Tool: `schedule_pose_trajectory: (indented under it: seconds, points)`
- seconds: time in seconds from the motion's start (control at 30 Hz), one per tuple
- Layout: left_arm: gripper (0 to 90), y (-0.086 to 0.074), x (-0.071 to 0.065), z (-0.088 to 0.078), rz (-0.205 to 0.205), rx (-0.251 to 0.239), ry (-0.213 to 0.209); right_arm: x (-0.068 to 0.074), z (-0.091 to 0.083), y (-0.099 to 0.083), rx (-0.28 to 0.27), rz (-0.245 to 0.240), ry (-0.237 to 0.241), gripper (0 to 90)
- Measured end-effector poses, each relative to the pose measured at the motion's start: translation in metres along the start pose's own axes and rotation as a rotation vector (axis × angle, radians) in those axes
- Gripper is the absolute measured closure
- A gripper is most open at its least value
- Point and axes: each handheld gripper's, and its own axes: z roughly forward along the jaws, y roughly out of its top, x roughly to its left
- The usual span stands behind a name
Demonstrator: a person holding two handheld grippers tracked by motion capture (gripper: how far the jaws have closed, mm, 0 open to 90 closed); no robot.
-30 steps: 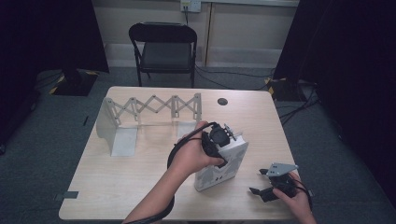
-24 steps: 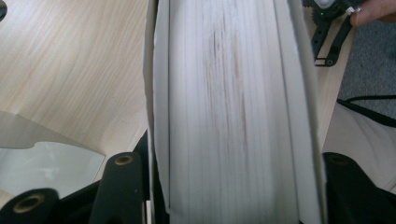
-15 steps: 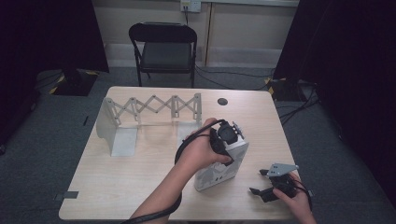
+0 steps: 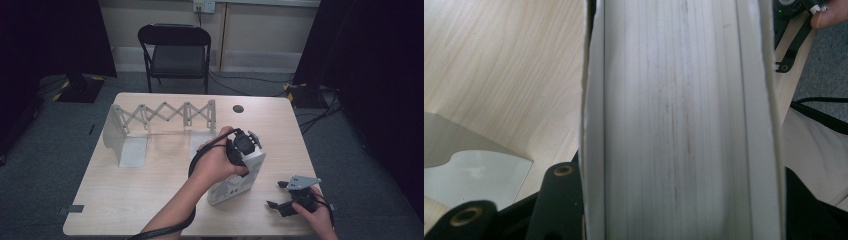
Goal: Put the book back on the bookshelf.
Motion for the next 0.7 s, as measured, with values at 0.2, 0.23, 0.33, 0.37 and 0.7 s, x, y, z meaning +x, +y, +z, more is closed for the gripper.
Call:
schedule_pose_trajectory:
  seconds: [0.2, 0.23, 0.33, 0.37, 0.7]
  points:
    - [52.3, -0.003, 0.004, -0.007, -0.033, 0.002, 0.005, 0.000, 0.000, 0.000, 0.000, 0.000, 0.001, 12.6]
    - [52.3, -0.004, 0.005, -0.011, -0.035, 0.005, 0.007, 0.000, 0.000, 0.000, 0.001, 0.002, 0.001, 12.5]
    - [52.3, -0.007, 0.007, -0.016, -0.052, 0.007, 0.016, 0.000, 0.000, 0.000, 0.000, 0.003, 0.002, 12.5]
    - [52.3, -0.007, 0.007, -0.017, -0.053, 0.010, 0.019, 0.000, 0.000, 0.000, 0.000, 0.002, 0.002, 12.5]
    - [52.3, -0.013, 0.012, -0.025, -0.083, 0.027, 0.015, 0.000, 0.000, 0.000, 0.000, 0.001, 0.002, 12.5]
